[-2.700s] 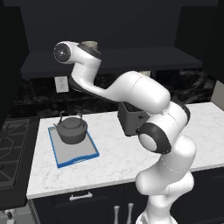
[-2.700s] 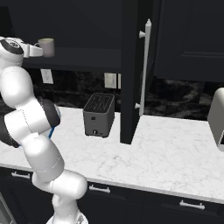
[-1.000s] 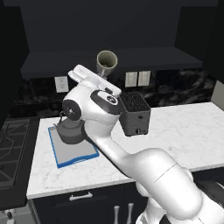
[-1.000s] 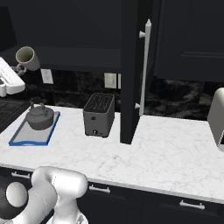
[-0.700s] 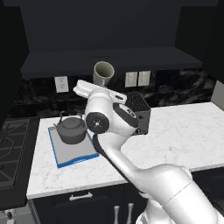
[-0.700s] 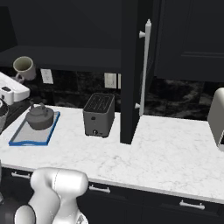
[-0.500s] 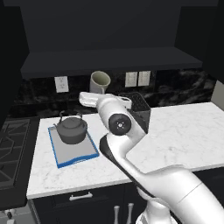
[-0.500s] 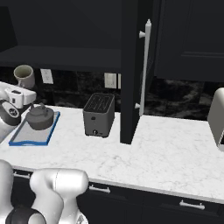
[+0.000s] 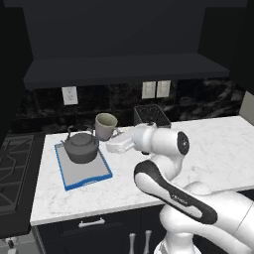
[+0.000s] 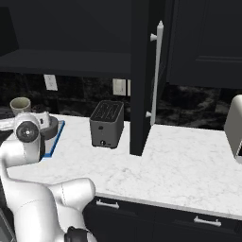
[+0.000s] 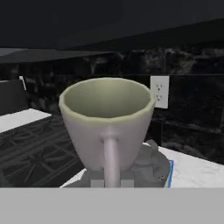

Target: Pick the kettle from the counter and place it on the tray. Then pick the mug from the cabinet and place it on the tray. Then close the cabinet doors.

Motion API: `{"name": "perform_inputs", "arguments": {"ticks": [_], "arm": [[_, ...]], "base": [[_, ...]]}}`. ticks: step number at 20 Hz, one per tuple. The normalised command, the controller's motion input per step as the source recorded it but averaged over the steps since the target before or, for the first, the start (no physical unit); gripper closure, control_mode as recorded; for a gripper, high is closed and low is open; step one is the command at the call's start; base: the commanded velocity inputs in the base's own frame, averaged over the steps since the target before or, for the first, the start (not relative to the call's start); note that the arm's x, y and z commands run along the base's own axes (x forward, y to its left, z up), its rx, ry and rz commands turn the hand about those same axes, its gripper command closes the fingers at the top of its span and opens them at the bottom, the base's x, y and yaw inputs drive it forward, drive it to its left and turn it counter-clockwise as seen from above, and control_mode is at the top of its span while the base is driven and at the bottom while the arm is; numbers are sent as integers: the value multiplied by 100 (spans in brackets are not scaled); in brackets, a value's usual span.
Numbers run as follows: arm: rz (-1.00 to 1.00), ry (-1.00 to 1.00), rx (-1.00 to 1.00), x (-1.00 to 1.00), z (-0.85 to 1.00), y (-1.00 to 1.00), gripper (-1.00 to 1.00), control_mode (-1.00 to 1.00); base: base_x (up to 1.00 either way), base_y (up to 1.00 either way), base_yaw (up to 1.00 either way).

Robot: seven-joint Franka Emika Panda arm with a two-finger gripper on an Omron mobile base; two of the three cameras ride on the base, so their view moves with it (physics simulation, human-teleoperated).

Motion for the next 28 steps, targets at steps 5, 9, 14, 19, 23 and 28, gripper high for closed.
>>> {"name": "perform_inputs", "arguments": {"ticks": [5,9,14,19,23,28], "arm": [[47,22,-12,22,-63,0,100,-100],[32,3,-3,28,-52,0,100,-100],[14,-2,0,0,-24,9,100,-100],[0,11,-8,28,-6,31,100,-100],[0,21,-18,31,-12,38,100,-100],[0,2,-9,15,-17,16,100,-100]], "base": [[0,0,0],[0,0,0],[0,0,0],[0,0,0],[0,0,0],[0,0,0]]}}
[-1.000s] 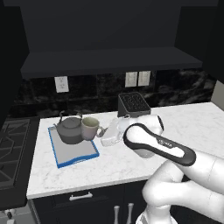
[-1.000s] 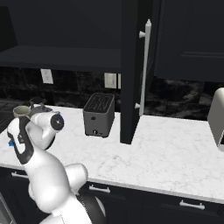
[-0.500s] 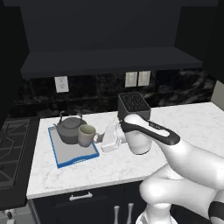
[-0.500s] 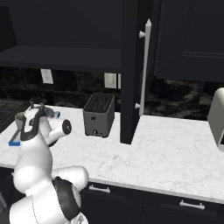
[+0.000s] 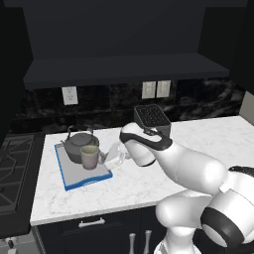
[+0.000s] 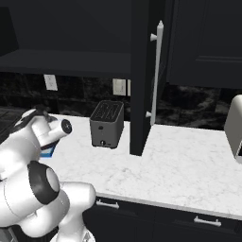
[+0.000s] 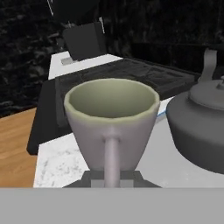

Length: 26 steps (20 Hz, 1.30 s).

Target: Pick the kettle from the counter and place it on the tray. Then pick the mug from the cabinet and place it on the tray. Then close the cabinet doors.

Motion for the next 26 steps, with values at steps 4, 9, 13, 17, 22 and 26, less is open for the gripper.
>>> {"name": "perform_inputs", "arguments": {"ticks": [4,9,13,17,22,26], "arm": [[0,0,0,18,-16,1,100,-100],[2,0,0,14,-25,0,100,-100],[2,0,0,12,-29,0,100,-100],[1,0,-1,20,-26,11,100,-100],[2,0,-1,16,-23,13,100,-100],[2,0,-2,11,-25,16,100,-100]], "base": [[0,0,0],[0,0,0],[0,0,0],[0,0,0],[0,0,0],[0,0,0]]}}
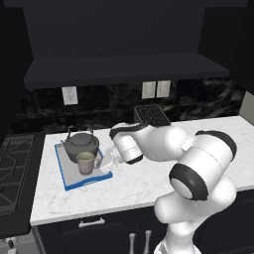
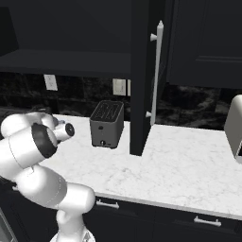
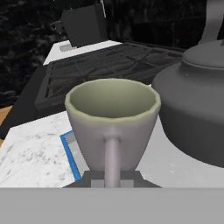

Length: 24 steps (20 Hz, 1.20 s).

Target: Pick the kettle from the counter and place it on the tray. Then pick the mug from the cabinet and place it on the tray. Then close the cabinet doors.

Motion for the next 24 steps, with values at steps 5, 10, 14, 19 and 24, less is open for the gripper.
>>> {"name": "perform_inputs", "arguments": {"ticks": [5,10,14,19,24], "arm": [[3,0,0,8,-19,8,100,-100],[3,0,0,11,-14,5,100,-100],[1,-1,0,12,-10,6,100,-100],[0,-4,0,10,-8,6,100,-100],[0,-5,-1,0,-9,8,-100,-100]], "base": [[0,0,0],[0,0,0],[0,0,0],[0,0,0],[0,0,0]]}}
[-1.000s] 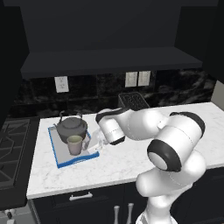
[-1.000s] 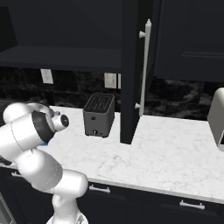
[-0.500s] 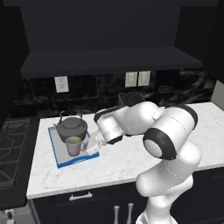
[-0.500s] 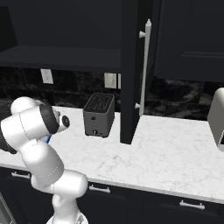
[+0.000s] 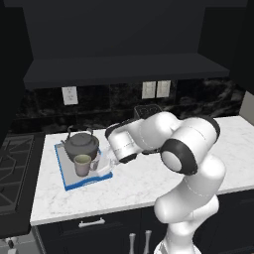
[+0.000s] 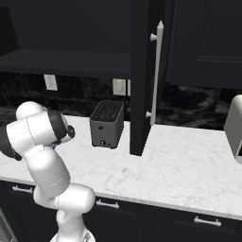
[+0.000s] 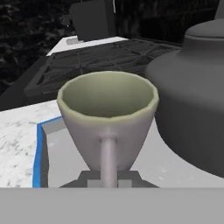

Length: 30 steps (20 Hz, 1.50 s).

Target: Pick the kettle from the counter and place it on the tray. Then pick the mug from the cabinet and place it on the tray. Then close the cabinet doors.

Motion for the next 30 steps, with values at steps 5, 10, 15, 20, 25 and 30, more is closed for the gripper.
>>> {"name": "perform_inputs", "arguments": {"ticks": [5,10,15,20,25,30], "arm": [[0,-1,-1,-1,-5,4,-100,-100],[0,0,0,0,-1,0,-100,-100],[-1,0,0,-8,8,0,-100,-100],[-4,0,0,-28,35,-6,-100,-100],[-3,-2,0,-31,55,-48,-100,-100],[-8,0,0,-26,70,-65,-100,-100]], "base": [[0,0,0],[0,0,0],[0,0,0],[0,0,0],[0,0,0],[0,0,0]]}}
